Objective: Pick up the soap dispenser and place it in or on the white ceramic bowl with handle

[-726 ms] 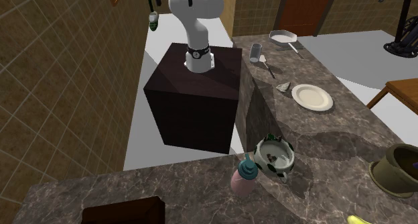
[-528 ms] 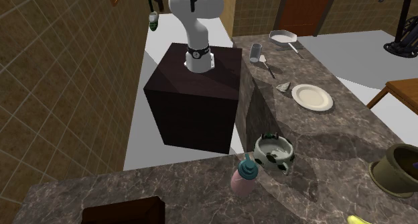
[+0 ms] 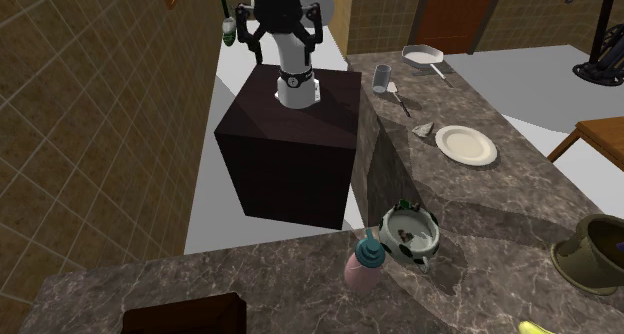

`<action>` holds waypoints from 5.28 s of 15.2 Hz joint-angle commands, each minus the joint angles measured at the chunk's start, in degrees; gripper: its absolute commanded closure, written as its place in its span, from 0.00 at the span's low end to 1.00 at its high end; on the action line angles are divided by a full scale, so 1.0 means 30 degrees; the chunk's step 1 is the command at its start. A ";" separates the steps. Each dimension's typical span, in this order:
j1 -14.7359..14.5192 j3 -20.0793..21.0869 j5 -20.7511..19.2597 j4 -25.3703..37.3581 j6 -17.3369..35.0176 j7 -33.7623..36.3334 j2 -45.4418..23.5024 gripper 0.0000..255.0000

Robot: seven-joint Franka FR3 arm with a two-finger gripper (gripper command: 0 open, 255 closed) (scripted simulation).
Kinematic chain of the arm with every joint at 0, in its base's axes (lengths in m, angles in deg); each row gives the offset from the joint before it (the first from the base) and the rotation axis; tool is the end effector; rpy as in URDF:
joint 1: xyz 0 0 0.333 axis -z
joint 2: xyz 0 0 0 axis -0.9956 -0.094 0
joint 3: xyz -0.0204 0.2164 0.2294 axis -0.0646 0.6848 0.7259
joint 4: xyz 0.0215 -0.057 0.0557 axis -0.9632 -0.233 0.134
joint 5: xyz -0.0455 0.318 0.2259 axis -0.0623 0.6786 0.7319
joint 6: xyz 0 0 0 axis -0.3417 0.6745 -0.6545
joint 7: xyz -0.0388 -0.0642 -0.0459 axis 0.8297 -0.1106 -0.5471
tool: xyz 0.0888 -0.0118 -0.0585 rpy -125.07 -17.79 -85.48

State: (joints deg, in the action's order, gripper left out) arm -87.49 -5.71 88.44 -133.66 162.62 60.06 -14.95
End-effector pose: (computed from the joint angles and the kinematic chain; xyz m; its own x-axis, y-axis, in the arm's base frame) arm 0.3943 0.0669 0.5159 0.9927 0.1181 -0.0232 0.1179 -0.9930 -0.0091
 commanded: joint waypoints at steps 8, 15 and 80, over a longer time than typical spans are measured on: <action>-0.0558 0.1456 -0.0277 0.2020 0.3297 0.1295 -0.6260 0.00; -0.1157 0.2224 -0.1244 0.4901 0.4782 0.2549 -1.1452 0.00; -0.4874 0.2262 -0.3665 2.0305 0.1554 0.4390 -2.6113 1.00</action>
State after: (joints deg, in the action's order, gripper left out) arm -102.18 1.02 77.39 -72.60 167.65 73.25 -93.80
